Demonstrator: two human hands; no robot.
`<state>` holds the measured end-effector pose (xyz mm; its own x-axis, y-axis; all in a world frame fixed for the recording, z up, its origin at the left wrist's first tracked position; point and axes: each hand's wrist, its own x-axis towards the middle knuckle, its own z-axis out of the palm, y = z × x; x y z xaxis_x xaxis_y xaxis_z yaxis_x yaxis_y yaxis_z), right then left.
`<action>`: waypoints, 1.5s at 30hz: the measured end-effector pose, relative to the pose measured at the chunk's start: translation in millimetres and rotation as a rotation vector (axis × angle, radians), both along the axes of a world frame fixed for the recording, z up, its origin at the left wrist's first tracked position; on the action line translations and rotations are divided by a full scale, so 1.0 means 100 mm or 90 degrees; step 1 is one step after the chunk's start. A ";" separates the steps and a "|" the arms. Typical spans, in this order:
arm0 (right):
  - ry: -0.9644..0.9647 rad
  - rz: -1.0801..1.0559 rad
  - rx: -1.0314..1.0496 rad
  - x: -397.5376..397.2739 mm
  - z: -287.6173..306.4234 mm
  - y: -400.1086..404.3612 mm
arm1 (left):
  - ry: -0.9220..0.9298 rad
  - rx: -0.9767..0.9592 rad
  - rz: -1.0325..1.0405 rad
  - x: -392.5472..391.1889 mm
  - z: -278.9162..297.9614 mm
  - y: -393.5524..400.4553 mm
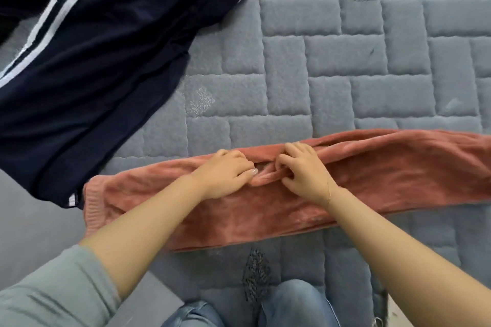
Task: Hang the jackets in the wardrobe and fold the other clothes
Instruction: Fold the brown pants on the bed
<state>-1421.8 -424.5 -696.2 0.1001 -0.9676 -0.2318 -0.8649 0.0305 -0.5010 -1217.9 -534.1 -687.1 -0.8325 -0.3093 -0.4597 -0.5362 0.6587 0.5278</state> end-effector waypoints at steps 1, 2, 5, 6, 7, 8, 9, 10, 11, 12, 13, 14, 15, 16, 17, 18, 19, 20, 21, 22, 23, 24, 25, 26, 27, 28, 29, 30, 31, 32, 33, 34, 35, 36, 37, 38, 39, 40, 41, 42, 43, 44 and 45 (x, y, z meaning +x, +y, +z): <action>0.005 -0.017 -0.025 0.02 -0.02 0.07 | -0.025 -0.006 -0.029 -0.03 -0.01 -0.05; 0.009 -0.040 -0.047 0.03 -0.03 0.13 | -0.053 -0.008 -0.060 -0.07 -0.03 -0.09; 0.003 -0.083 -0.091 -0.01 -0.05 0.19 | -0.112 -0.045 -0.126 -0.18 -0.05 -0.23; 0.005 -0.085 -0.093 -0.04 -0.05 0.18 | -0.125 -0.082 -0.132 -0.21 -0.04 -0.30; 0.009 -0.088 -0.087 -0.07 -0.05 0.16 | -0.129 -0.125 -0.127 -0.22 -0.03 -0.38; 0.016 -0.093 -0.080 -0.11 -0.05 0.12 | -0.127 -0.161 -0.108 -0.22 -0.03 -0.49; 0.026 -0.103 -0.078 -0.16 -0.05 0.07 | -0.122 -0.182 -0.076 -0.21 -0.04 -0.59; 0.040 -0.119 -0.079 -0.21 -0.05 0.01 | -0.125 -0.188 -0.038 -0.19 -0.05 -0.70; 0.057 -0.143 -0.075 -0.26 -0.07 -0.07 | -0.135 -0.186 -0.001 -0.18 -0.09 -0.77; 0.075 -0.171 -0.060 -0.31 -0.08 -0.15 | -0.154 -0.180 0.033 -0.17 -0.13 -0.81; 0.088 -0.200 -0.027 -0.37 -0.10 -0.22 | -0.175 -0.165 0.072 -0.16 -0.17 -0.81; 0.093 -0.226 0.016 -0.44 -0.12 -0.29 | -0.188 -0.138 0.128 -0.16 -0.23 -0.78; 0.092 -0.240 0.060 -0.50 -0.14 -0.33 | -0.183 -0.098 0.205 -0.15 -0.28 -0.73; 0.088 -0.239 0.096 -0.55 -0.14 -0.36 | -0.163 -0.046 0.291 -0.15 -0.31 -0.68; 0.076 -0.226 0.123 -0.60 -0.14 -0.39 | -0.128 0.011 0.368 -0.16 -0.34 -0.64; 0.059 -0.203 0.148 -0.65 -0.13 -0.41 | -0.090 0.067 0.419 -0.16 -0.35 -0.63; 0.039 -0.176 0.177 -0.71 -0.11 -0.45 | -0.064 0.119 0.448 -0.18 -0.35 -0.63; 0.022 -0.147 0.206 -0.75 -0.08 -0.48 | -0.049 0.155 0.457 -0.19 -0.32 -0.63; 0.015 -0.120 0.222 -0.78 -0.07 -0.50 | -0.034 0.161 0.443 -0.20 -0.27 -0.62; 0.019 -0.101 0.214 -0.79 -0.06 -0.50 | -0.007 0.125 0.414 -0.21 -0.22 -0.58; 0.032 -0.089 0.183 -0.78 -0.05 -0.48 | 0.030 0.051 0.371 -0.20 -0.16 -0.53; 0.050 -0.085 0.137 -0.76 -0.05 -0.41 | 0.074 -0.026 0.315 -0.18 -0.12 -0.43; 0.077 -0.088 0.091 -0.71 -0.05 -0.30 | 0.107 -0.083 0.255 -0.14 -0.08 -0.29; 0.104 -0.092 0.053 -0.65 -0.06 -0.17 | 0.119 -0.117 0.203 -0.09 -0.06 -0.12; 0.123 -0.098 0.023 -0.60 -0.07 -0.03 | 0.106 -0.132 0.164 -0.06 -0.05 0.03; 0.122 -0.107 0.000 -0.55 -0.08 0.09 | 0.071 -0.137 0.142 -0.05 -0.06 0.18; 0.097 -0.124 -0.017 -0.53 -0.10 0.19 | 0.025 -0.139 0.142 -0.06 -0.07 0.30; 0.051 -0.150 -0.029 -0.53 -0.11 0.27 | -0.010 -0.143 0.168 -0.09 -0.10 0.39; -0.010 -0.191 -0.040 -0.55 -0.11 0.33 | -0.030 -0.147 0.211 -0.15 -0.11 0.43; -0.076 -0.249 -0.052 -0.60 -0.08 0.39 | -0.035 -0.150 0.253 -0.22 -0.11 0.47; -0.130 -0.322 -0.065 -0.68 -0.05 0.46 | -0.039 -0.141 0.277 -0.30 -0.12 0.50; -0.156 -0.405 -0.083 -0.80 -0.01 0.54 | -0.052 -0.118 0.279 -0.40 -0.14 0.55; -0.158 -0.486 -0.101 -0.96 0.03 0.63 | -0.072 -0.083 0.269 -0.50 -0.16 0.61; -0.146 -0.563 -0.111 -1.15 0.06 0.74 | -0.092 -0.052 0.258 -0.62 -0.19 0.67; -0.128 -0.634 -0.111 -1.36 0.10 0.85 | -0.114 -0.039 0.252 -0.73 -0.22 0.73; -0.106 -0.697 -0.107 -1.59 0.12 0.97 | -0.139 -0.046 0.255 -0.84 -0.27 0.78; -0.073 -0.751 -0.101 -1.81 0.13 1.09 | -0.164 -0.062 0.268 -0.95 -0.31 0.83; -0.030 -0.801 -0.090 -2.03 0.12 1.21 | -0.183 -0.078 0.291 -1.03 -0.35 0.87; 0.016 -0.847 -0.074 -2.24 0.11 1.32 | -0.194 -0.089 0.317 -1.09 -0.39 0.90; 0.054 -0.885 -0.059 -2.43 0.09 1.41 | -0.199 -0.099 0.336 -1.13 -0.42 0.92; 0.076 -0.911 -0.042 -2.60 0.08 1.48 | -0.200 -0.113 0.344 -1.13 -0.46 0.94; 0.083 -0.923 -0.013 -2.76 0.07 1.52 | -0.198 -0.125 0.341 -1.11 -0.50 0.95; 0.086 -0.923 0.035 -2.91 0.04 1.55 | -0.193 -0.132 0.335 -1.08 -0.54 0.96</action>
<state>-1712.9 -269.2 -691.7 -0.9617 -0.1881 -0.1995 -0.0983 0.9158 -0.3893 -1326.1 -438.1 -740.9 -0.3882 -0.7485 -0.5377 -0.9208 0.3392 0.1927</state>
